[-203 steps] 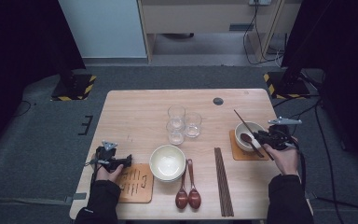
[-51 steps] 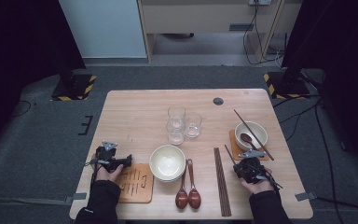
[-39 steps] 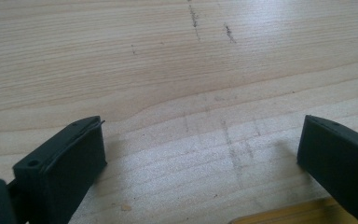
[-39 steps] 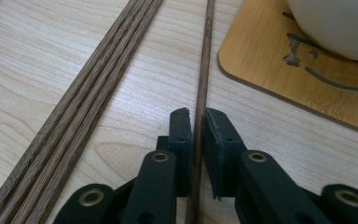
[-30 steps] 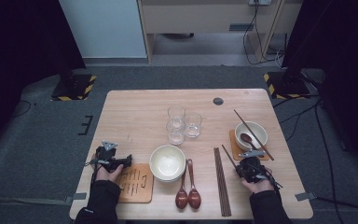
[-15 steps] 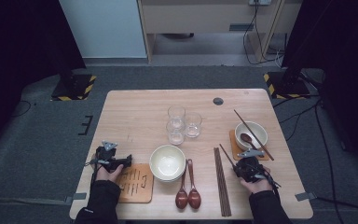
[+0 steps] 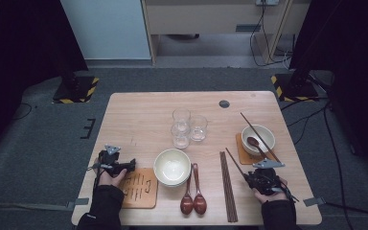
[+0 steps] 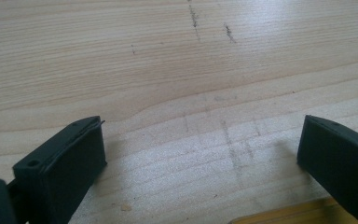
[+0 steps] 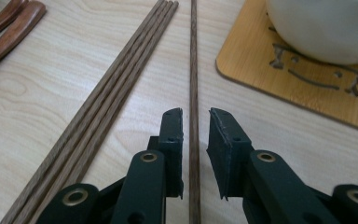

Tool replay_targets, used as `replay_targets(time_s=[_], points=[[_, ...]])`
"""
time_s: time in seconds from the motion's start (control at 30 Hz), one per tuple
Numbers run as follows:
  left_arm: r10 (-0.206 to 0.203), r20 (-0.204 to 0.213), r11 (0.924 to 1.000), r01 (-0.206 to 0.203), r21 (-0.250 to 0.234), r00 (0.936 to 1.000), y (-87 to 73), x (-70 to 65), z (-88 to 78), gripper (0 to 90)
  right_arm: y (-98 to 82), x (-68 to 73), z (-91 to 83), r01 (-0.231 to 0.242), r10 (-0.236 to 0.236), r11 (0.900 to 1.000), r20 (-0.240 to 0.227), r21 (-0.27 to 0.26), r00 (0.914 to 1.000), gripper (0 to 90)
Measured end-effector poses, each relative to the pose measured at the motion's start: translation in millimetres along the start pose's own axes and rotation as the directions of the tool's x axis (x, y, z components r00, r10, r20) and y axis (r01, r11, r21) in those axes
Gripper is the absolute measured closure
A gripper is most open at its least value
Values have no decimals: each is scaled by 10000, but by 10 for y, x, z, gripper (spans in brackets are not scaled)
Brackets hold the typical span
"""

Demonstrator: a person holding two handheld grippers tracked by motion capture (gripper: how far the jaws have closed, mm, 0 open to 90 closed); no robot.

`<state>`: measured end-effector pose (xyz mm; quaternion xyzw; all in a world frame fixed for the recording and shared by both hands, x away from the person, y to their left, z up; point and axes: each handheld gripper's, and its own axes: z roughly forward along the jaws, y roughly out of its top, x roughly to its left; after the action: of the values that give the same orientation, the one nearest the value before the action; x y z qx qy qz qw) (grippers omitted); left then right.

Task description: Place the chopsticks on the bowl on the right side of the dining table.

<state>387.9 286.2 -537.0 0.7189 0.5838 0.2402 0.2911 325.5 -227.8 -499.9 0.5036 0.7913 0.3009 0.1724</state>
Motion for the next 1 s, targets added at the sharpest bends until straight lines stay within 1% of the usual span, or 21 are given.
replay_targets(time_s=[0.03, 0.13, 0.23, 0.43, 0.5, 0.63, 0.83, 1.0], points=[[2, 0, 10000, -2, 1, 10000, 0, 0, 0, 0, -15, 5, -8, -86, 86, 10000, -34, 45, 10000, 753], [1, 0, 10000, -1, -2, 10000, 0, 0, 0, 0, -43, -11, -1, -47, 47, 9999, 13, 107, 10000, 757], [2, 0, 10000, -2, 0, 10000, 0, 0, 0, 0, -46, -9, 28, -98, 99, 9996, -29, 280, 9999, 763], [2, -1, 10000, -2, 0, 10000, 0, 0, 0, 0, -55, -3, 70, -8, 8, 9982, -2, 607, 10000, 780], [2, 0, 10000, -2, 0, 10000, 0, 0, 0, 0, -59, -8, 82, 6, -10, 9979, 54, 649, 10000, 789], [2, -1, 10000, -2, -1, 10000, 0, 0, 0, 0, -60, -11, 94, -77, 77, 9968, -5, 793, 10000, 806], [1, 0, 10000, -1, 0, 10000, 0, 0, 0, 0, -59, -9, 107, -64, 68, 9955, -39, 950, 10000, 831], [0, -1, 10000, 0, 1, 10000, 0, 0, 0, 0, -58, -11, 116, -115, 116, 9951, -3, 982, 9999, 845]])
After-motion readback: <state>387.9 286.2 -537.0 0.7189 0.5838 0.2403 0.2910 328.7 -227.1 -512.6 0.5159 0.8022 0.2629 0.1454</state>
